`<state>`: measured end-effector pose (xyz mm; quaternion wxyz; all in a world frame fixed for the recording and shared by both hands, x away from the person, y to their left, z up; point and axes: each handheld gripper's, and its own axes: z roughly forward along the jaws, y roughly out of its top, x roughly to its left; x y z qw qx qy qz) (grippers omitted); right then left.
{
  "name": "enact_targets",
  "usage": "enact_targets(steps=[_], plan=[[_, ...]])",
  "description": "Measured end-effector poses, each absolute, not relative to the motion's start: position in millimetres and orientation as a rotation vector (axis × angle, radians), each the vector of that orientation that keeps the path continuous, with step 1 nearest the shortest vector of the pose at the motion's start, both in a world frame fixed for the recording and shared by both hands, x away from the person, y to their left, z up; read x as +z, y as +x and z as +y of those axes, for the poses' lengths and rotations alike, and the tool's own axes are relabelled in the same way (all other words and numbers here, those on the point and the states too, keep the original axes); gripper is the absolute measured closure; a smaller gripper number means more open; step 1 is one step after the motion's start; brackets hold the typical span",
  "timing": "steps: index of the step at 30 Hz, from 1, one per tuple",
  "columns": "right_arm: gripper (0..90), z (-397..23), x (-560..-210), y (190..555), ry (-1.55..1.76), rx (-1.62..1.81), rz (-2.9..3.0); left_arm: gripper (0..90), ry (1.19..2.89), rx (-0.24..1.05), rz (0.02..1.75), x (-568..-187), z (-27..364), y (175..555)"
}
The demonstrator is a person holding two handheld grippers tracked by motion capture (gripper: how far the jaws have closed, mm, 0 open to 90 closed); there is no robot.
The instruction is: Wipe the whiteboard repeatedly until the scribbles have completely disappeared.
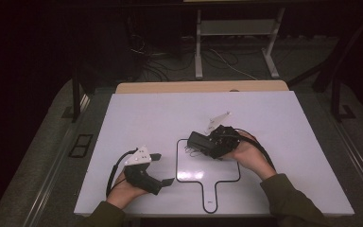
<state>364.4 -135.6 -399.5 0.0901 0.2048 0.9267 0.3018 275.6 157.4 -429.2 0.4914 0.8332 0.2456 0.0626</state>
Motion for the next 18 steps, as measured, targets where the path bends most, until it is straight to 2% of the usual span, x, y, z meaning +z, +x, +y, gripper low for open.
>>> enact_targets(steps=[9,18], plan=[[38.9,-119.2,-410.8,384.0,0.631,0.807,2.763,0.0,2.020,0.150,0.593,-429.0,157.3,275.8],[38.9,-108.8,-416.6,387.3,0.600,0.736,2.760,0.0,2.013,0.145,0.595,-429.1,156.5,275.1]])
